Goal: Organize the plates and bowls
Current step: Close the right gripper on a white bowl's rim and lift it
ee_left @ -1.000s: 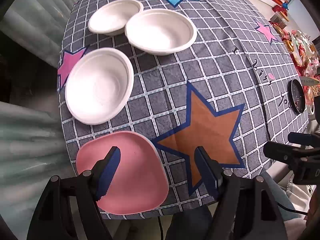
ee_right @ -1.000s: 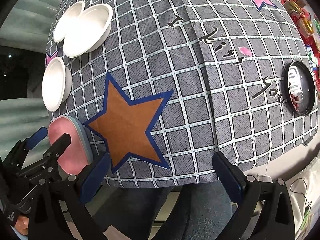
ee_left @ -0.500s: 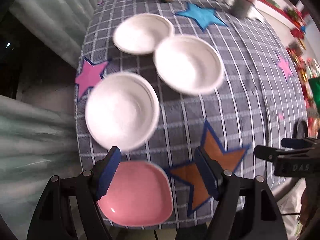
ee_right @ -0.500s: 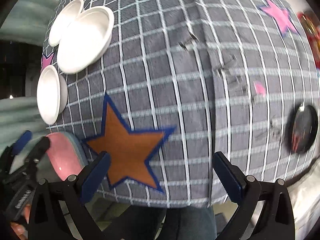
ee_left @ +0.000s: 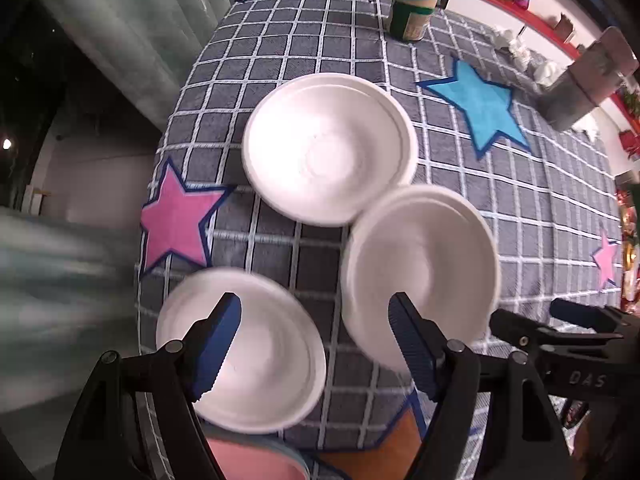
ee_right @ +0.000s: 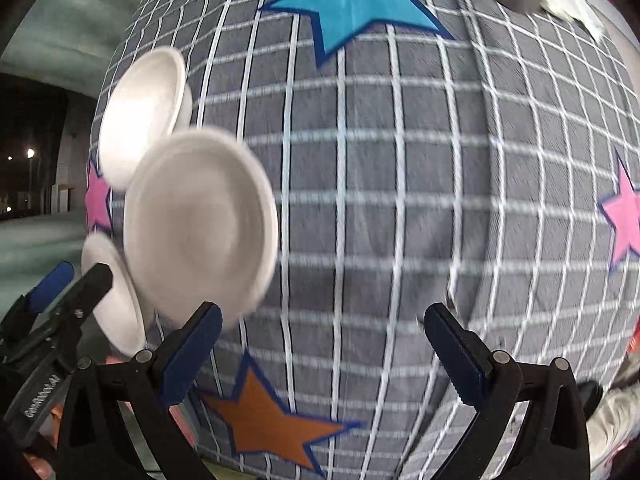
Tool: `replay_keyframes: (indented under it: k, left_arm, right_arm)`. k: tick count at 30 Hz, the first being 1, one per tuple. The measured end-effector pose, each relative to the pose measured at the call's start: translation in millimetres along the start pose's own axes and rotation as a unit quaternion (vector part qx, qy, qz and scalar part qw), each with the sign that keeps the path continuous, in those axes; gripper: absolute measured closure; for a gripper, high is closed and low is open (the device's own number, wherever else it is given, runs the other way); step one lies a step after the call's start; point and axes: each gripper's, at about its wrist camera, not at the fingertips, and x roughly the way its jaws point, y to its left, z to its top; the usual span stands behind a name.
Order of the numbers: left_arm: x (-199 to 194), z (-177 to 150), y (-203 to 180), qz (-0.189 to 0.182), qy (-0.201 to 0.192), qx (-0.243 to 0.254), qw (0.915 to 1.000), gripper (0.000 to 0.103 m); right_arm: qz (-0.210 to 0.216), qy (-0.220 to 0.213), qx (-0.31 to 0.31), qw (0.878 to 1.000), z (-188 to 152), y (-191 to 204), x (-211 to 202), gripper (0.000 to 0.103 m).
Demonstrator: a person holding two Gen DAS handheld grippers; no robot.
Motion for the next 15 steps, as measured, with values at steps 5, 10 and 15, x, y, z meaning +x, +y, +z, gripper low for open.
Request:
replay_keyframes:
  k: [5, 10, 15]
  left_arm:
    - [27, 16, -11, 0.008, 0.026, 0.029, 0.9992, 0.024]
    - [48, 23, -20, 0.009, 0.061, 0.049, 0.9969, 0.041]
    - [58, 23, -35, -0.006, 0.075, 0.075, 0.9943, 0.066]
  right_arm:
    - [0.01, 0.001, 0.021, 1.0, 25, -2, 10, 0.001]
    - [0.007, -0.005, 0.009, 1.0, 41, 4, 18, 0.001]
    - [0.026, 0.01, 0.001, 1.0, 39, 13, 36, 0.052]
